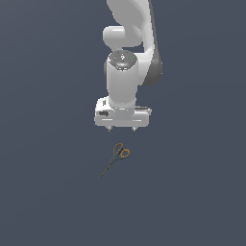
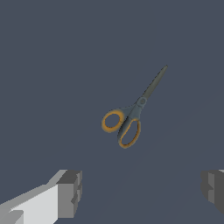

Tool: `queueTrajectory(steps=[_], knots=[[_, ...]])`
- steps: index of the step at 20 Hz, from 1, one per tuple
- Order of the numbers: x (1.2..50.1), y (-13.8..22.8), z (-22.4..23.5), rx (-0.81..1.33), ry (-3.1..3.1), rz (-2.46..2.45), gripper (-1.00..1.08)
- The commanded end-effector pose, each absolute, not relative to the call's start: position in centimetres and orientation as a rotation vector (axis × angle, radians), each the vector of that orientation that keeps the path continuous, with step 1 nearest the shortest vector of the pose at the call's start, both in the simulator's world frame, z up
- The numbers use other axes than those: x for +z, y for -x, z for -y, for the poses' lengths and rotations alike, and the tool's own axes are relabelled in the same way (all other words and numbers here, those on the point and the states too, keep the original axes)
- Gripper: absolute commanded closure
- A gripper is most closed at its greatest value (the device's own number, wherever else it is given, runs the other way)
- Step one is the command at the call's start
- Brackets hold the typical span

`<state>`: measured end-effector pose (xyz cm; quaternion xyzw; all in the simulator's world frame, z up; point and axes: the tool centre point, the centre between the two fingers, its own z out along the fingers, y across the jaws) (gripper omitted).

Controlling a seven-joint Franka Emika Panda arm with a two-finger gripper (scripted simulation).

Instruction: Pick up the object and move it to a goal position.

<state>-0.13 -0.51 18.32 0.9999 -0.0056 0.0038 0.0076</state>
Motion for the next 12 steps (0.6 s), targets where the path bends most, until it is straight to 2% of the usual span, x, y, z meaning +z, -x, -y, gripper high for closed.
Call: queueTrajectory(steps=[1, 12], knots=[[18.3, 0.1, 0.5, 0.012, -3.126, 0.018, -0.92], [19.5, 0.0, -1.0, 0.020, -3.101, -0.092, -0.92]])
